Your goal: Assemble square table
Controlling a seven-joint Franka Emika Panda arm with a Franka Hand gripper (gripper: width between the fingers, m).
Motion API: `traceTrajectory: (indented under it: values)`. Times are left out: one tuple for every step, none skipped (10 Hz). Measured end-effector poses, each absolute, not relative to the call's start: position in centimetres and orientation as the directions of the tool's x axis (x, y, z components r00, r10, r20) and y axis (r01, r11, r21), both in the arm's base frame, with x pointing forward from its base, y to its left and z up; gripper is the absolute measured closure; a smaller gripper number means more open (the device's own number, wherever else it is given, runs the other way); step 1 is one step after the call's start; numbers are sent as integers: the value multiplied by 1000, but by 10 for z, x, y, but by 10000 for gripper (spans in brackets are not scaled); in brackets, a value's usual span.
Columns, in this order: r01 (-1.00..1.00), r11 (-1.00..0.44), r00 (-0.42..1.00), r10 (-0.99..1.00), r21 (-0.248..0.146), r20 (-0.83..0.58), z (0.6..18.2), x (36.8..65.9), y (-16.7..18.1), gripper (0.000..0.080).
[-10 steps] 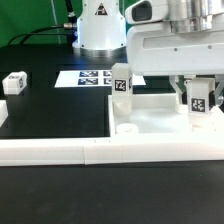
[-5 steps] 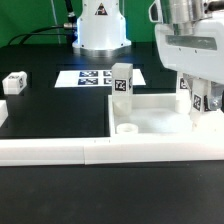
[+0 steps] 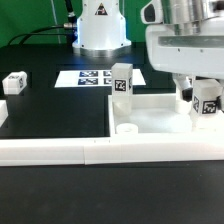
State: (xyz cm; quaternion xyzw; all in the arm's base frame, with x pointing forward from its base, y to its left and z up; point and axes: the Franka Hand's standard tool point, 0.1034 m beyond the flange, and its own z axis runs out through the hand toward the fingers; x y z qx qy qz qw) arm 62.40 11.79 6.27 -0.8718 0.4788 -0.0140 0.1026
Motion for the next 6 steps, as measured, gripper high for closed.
traceTrajectory:
  values:
    - [-796,-572,593,-803,-196,-62,62,624,118,157]
    - [-759,-620,639,-767,-199,-49,62,624,117,157]
    - [-700,-685,704,-709,-202,-31,62,624,117,151]
    - [-604,-773,789,-614,-191,-9,63,623,118,151]
    - [-450,-879,889,-458,-156,22,67,623,121,150]
    - [-270,-954,958,-280,-133,58,68,625,122,150]
